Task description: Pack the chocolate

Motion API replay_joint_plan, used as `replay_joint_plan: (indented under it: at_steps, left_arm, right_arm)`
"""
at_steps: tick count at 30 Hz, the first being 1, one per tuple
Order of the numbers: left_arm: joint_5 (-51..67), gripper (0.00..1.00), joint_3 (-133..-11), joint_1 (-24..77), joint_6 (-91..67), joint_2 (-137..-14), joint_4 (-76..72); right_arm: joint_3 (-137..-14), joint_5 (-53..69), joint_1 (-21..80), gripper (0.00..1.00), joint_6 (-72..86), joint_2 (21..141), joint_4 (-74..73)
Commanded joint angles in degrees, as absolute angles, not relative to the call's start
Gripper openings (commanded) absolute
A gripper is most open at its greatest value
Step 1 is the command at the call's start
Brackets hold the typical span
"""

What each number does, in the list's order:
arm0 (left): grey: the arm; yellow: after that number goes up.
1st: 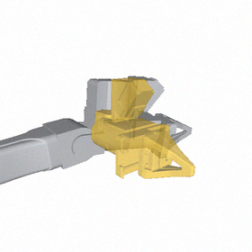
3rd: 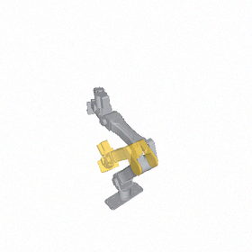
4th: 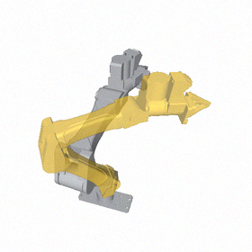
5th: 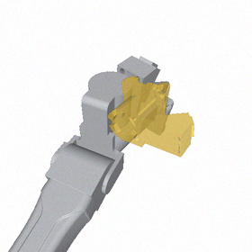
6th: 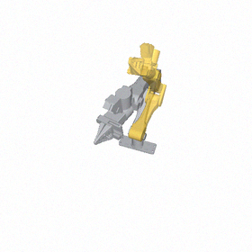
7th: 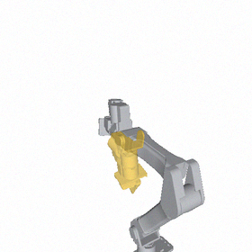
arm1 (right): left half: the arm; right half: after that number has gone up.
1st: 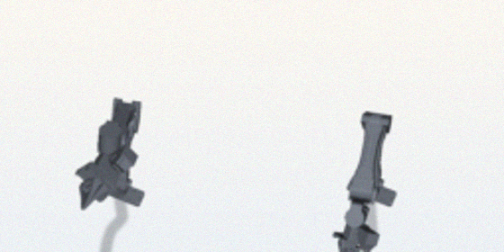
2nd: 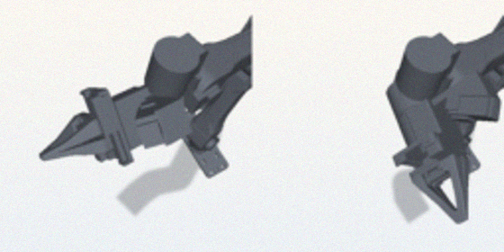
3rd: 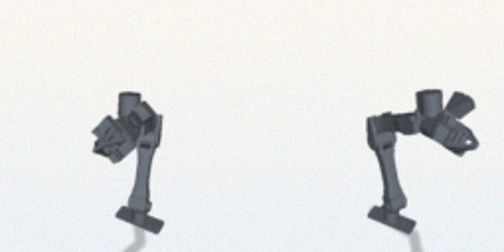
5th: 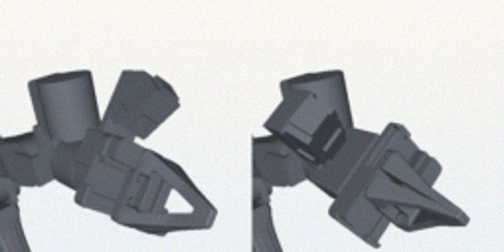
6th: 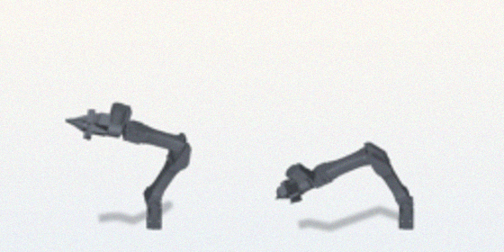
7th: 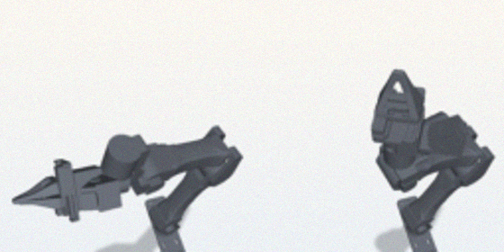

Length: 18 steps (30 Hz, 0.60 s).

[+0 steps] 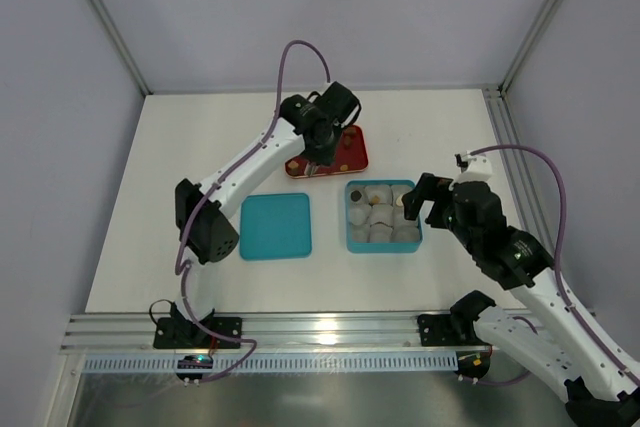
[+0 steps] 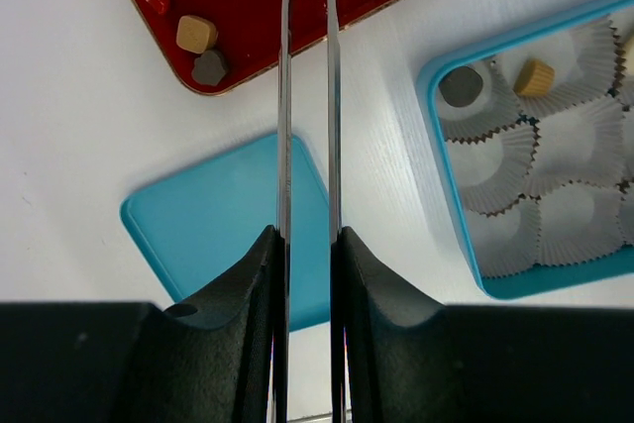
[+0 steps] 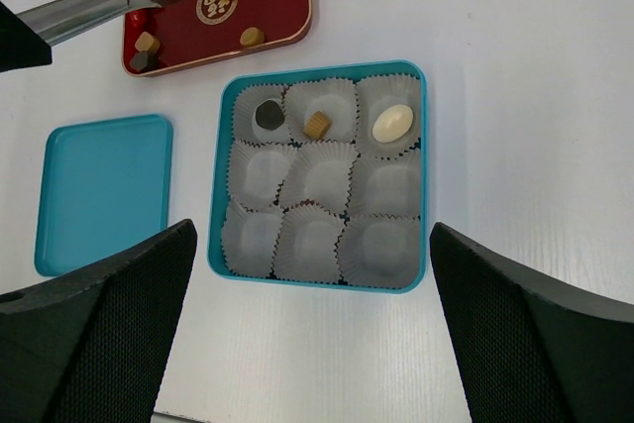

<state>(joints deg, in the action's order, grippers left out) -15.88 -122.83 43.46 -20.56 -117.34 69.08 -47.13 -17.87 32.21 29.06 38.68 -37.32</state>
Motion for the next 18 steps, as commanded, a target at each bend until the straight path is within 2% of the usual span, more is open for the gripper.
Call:
replay_joint_plan:
  at_steps: [1, 18]
  left_arm:
    - [-15.73, 0.17, -125.51, 45.87, -20.92, -112.24, 70.22]
    - [-13.63, 0.17, -120.94, 62.75, -28.56, -109.25, 65.57]
  right_arm:
    - [-48.95, -18.89, 32.43, 1.00, 28.57, 39.29, -35.16]
    - [-58.09, -25.31, 32.34, 1.00, 28.48, 36.39, -42.89]
